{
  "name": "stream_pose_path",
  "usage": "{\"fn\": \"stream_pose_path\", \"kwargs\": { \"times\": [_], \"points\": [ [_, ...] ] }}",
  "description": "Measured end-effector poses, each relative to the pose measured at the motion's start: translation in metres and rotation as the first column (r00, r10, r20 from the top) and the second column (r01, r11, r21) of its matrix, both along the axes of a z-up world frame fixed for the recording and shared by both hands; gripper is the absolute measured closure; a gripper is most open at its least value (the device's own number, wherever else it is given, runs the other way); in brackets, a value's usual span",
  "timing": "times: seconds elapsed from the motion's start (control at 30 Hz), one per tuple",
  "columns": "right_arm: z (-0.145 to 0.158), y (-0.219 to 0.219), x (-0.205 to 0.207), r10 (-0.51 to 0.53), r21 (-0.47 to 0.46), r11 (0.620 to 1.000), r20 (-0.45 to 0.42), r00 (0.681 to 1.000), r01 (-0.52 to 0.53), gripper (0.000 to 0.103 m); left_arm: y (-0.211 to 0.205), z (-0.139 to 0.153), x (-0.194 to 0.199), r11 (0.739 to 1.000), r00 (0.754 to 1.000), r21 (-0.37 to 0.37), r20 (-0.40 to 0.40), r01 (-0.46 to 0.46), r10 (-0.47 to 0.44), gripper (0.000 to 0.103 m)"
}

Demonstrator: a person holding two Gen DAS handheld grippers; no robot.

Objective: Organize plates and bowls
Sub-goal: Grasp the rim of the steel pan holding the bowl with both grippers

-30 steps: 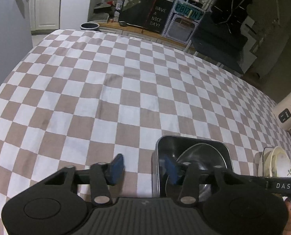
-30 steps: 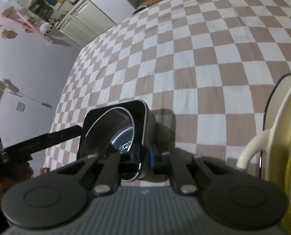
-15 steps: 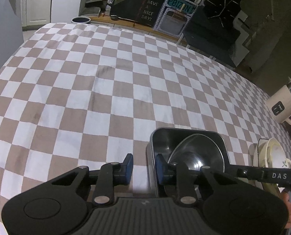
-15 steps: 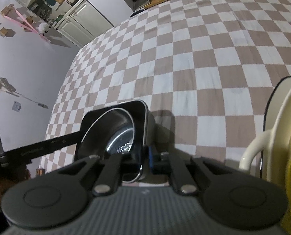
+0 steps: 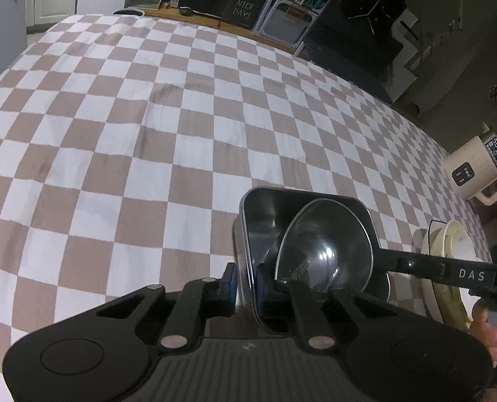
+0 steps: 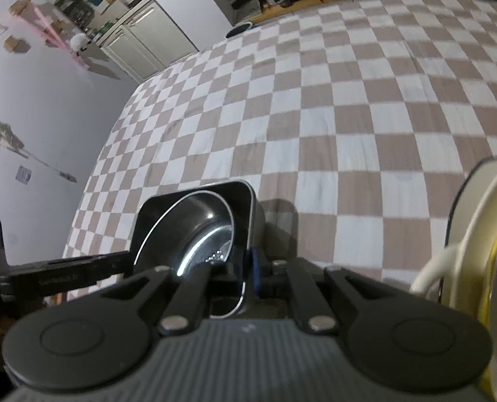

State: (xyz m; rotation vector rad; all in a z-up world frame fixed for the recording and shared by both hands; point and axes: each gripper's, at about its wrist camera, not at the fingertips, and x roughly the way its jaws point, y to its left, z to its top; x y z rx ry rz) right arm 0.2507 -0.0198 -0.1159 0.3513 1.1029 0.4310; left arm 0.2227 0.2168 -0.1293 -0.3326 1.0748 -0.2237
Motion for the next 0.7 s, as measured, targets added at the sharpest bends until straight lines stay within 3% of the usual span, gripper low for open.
{"fn": "stream_pose_path", "kwargs": {
  "times": [0.13,0.43,0.7],
  "points": [
    [0.001,0.001,0.002,0.007,-0.006,1.0,0.011,1.0,-0.007,0.096,0.003,-0.002,0.0,0.999,1.0,-0.035,-0.005,-0.016,0.016,0.093],
    [0.007,0.003,-0.001,0.024,0.008,1.0,0.046,0.999,-0.024,0.096,0.004,0.001,-0.003,1.0,0.999,0.001,0.024,-0.029,0.029,0.097],
    [0.018,0.006,-0.004,0.037,-0.013,0.999,0.086,0.996,-0.036,0.097,0.005,0.01,-0.005,0.999,0.997,-0.015,0.058,-0.051,0.052,0.098]
  ]
}}
